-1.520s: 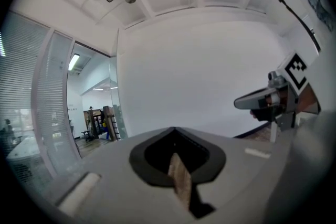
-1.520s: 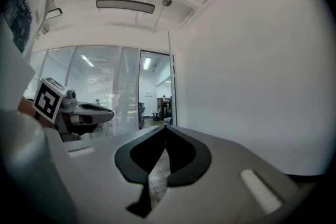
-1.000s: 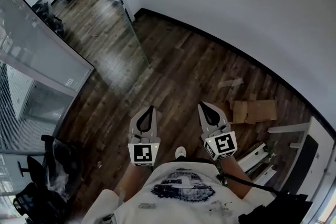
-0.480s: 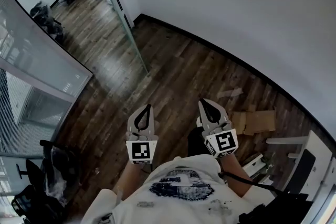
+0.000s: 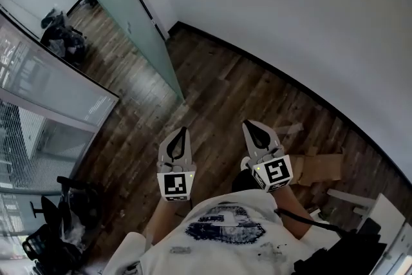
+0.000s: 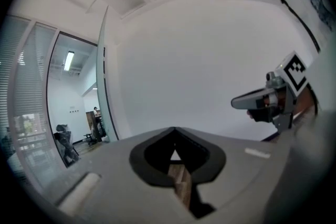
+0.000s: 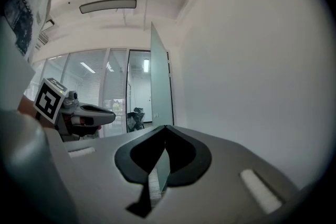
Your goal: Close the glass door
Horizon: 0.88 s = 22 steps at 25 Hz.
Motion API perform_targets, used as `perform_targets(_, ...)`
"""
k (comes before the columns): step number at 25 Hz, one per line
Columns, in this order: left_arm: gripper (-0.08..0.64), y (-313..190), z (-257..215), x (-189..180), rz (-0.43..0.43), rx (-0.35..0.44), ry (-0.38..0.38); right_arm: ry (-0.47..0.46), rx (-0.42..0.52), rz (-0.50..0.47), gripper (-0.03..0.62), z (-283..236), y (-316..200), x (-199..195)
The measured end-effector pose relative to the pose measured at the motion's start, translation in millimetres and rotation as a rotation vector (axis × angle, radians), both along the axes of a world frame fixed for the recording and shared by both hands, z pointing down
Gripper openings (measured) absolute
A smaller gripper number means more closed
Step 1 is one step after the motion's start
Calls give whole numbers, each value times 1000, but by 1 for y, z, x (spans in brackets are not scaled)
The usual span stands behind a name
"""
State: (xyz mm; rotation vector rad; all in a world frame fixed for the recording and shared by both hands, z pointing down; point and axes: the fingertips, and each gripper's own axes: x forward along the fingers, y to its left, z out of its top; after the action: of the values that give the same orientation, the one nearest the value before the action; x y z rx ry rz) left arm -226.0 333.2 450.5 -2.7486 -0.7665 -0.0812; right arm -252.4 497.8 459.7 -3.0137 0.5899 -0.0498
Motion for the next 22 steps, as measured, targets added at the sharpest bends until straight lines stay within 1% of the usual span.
perform_targets(3,3,32,-5,29,-21,0,12,3,1,-30,5,-2,25,28)
perform_targets(8,3,75,-17,60,-58,8,24,34,-9,-85,6,-8,64,65)
perform_targets(11,3,78,-15,72,-88,23,33,23,14,-99,6,-8,73,85)
perform_targets(14,3,75,-11,81,-126,26,22,30,38,-121,6,-10,76,99)
perform_targets(20,3,71,-2,111,-168,12,18,12,25,-160,6,2,71,140)
perform_targets(22,3,67,3,127,-176,-5,17,-2,13,-163,6,7,67,158)
